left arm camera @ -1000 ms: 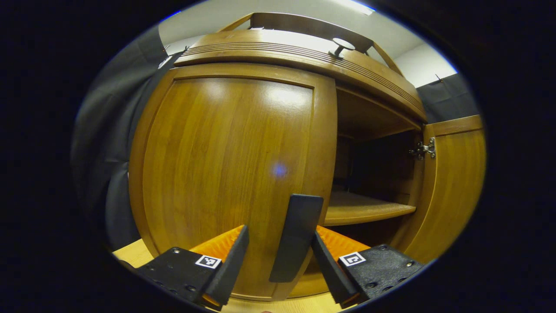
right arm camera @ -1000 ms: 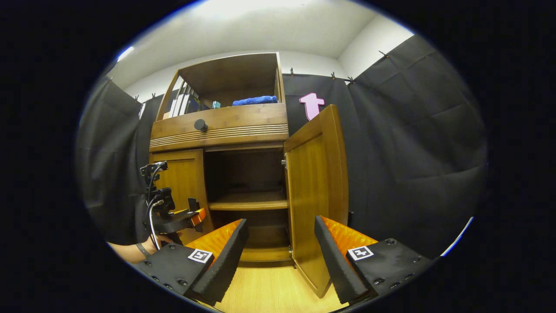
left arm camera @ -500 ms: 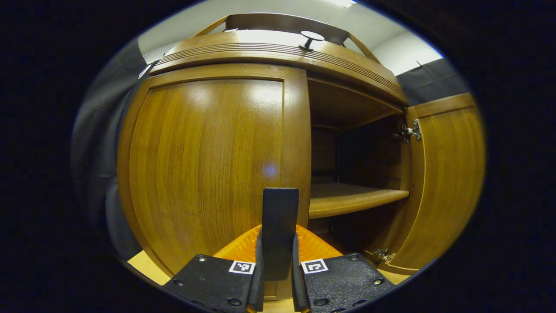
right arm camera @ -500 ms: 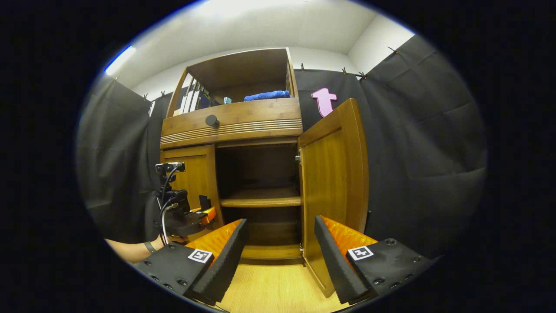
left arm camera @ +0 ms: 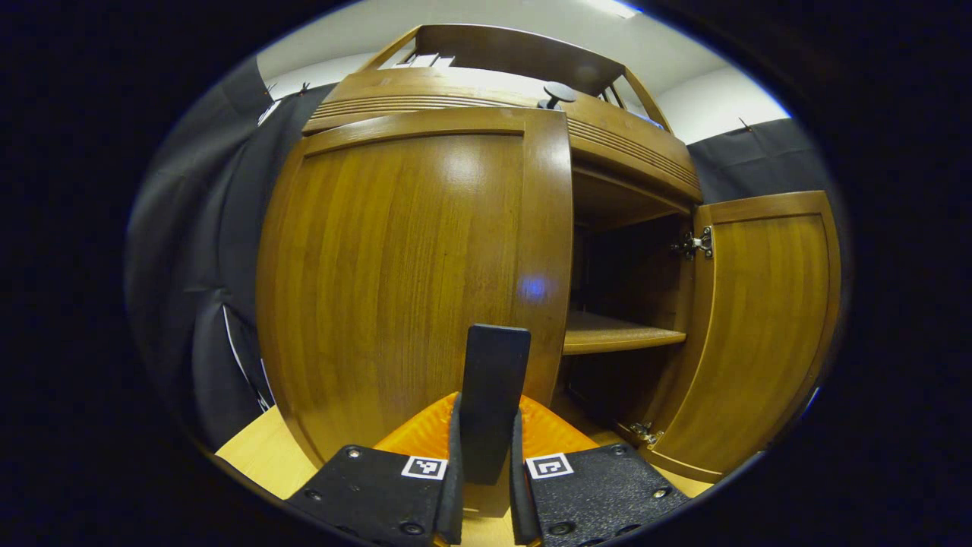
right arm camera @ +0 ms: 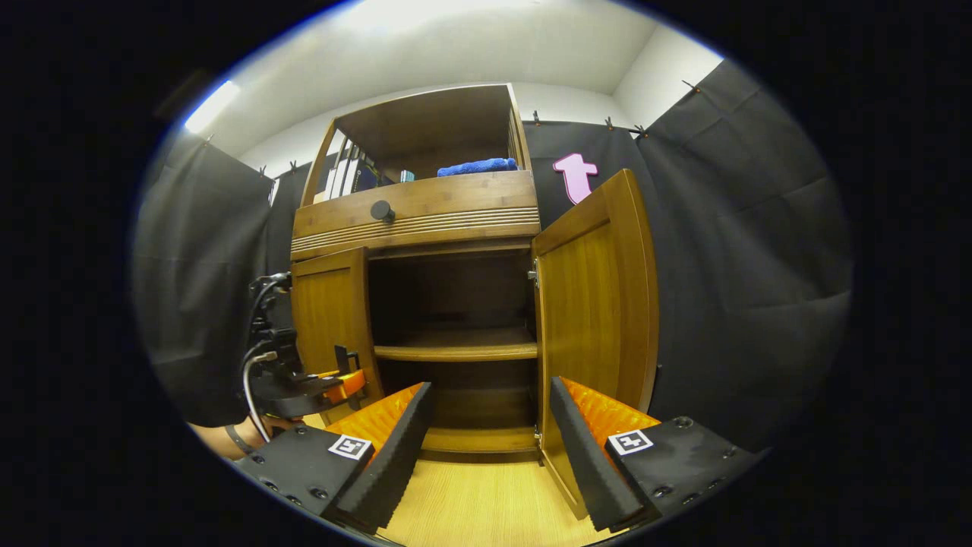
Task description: Open the right door of the double-door shoe cabinet with the right hand, and open the left door with the left hand.
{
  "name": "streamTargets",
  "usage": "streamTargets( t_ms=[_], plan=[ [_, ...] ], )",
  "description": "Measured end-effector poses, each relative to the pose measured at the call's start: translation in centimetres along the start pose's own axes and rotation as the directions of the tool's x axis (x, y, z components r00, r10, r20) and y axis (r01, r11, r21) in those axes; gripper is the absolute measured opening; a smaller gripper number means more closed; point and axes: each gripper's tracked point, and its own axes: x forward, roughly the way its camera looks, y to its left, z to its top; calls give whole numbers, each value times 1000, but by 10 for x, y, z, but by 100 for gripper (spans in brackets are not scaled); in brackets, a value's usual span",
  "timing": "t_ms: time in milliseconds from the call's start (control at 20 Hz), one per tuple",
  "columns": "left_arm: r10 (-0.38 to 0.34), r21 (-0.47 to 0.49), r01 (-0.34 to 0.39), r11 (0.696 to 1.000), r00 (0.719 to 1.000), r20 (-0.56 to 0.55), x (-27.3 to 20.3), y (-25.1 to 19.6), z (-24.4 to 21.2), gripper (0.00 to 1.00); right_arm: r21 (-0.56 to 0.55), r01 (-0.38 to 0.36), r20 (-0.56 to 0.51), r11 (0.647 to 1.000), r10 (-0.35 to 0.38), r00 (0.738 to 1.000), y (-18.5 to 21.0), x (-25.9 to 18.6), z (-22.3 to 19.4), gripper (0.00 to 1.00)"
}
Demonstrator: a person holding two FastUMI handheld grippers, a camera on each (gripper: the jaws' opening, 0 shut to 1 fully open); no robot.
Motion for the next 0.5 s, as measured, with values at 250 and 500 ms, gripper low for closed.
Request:
streamTargets(
  t_ms=[250,500],
  plan=[
    [29,-32,-30,999,1000,-2,-49,21,3,25,11,0,-20,1000,0,1000,-4,4,-6,94],
    [68,-54,-69,996,997,-23,-83,46,6,25,14,-18,-22,1000,18,1000,-2,15,-6,98]
  ],
)
